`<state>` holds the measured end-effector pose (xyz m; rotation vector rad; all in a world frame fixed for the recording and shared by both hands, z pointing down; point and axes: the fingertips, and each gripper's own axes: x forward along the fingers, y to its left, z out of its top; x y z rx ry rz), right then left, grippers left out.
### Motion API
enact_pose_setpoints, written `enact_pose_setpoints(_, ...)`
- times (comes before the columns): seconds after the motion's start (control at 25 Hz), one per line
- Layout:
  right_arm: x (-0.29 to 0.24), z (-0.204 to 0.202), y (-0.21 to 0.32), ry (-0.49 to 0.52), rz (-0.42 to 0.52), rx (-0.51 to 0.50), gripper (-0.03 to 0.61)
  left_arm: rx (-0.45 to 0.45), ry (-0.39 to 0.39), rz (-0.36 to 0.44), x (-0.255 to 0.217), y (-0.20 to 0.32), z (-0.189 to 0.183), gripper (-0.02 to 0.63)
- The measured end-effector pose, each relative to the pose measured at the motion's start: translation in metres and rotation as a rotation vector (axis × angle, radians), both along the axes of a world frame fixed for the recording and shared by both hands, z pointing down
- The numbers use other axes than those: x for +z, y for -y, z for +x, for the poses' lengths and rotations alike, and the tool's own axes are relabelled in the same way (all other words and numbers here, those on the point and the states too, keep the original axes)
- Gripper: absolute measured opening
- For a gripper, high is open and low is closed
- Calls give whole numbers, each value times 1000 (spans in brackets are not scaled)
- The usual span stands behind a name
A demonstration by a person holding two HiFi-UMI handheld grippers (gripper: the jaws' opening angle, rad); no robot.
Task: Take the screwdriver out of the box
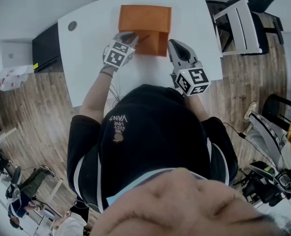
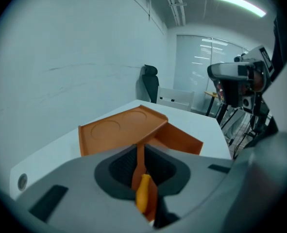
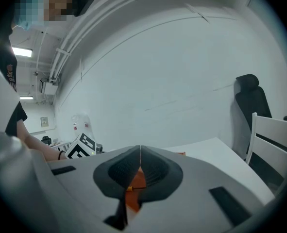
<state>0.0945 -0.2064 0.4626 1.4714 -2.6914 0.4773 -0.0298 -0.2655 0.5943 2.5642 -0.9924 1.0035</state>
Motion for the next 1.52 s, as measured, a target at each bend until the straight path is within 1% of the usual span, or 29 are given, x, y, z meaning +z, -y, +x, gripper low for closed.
enact_pose_setpoints(0.4,1,7,1,-3,-10,11,12,69,84,-62,24,4,4,28)
enact_pose_setpoints(0.52,2,10,1,-2,-11,16,12,107,115,-109,31,-2,6,54)
enact_pose_setpoints(0.68,3,11,2,0,-13,15,12,131,160,-145,41,-4,6,70)
enact_pose_setpoints(0.8,4,12,4,1,-16,11,12,155,210,-178,53,-5,4,110)
enact_pose_setpoints(0.88,5,13,5,1,-19,8,12,183,239,-195,58,-7,4,121)
enact_pose_setpoints(1.04,7,12,7,3,-24,5,12,239,315,-226,72,-13,1,124)
enact_pose_setpoints(1.2,6,12,7,5,-24,3,12,292,371,-266,77,-19,2,124)
enact_pose_setpoints(1.32,6,13,7,5,-24,5,12,332,440,-296,83,-23,-1,124)
enact_pose_setpoints(1.52,7,13,8,5,-25,7,12,354,507,-330,92,-24,-6,124)
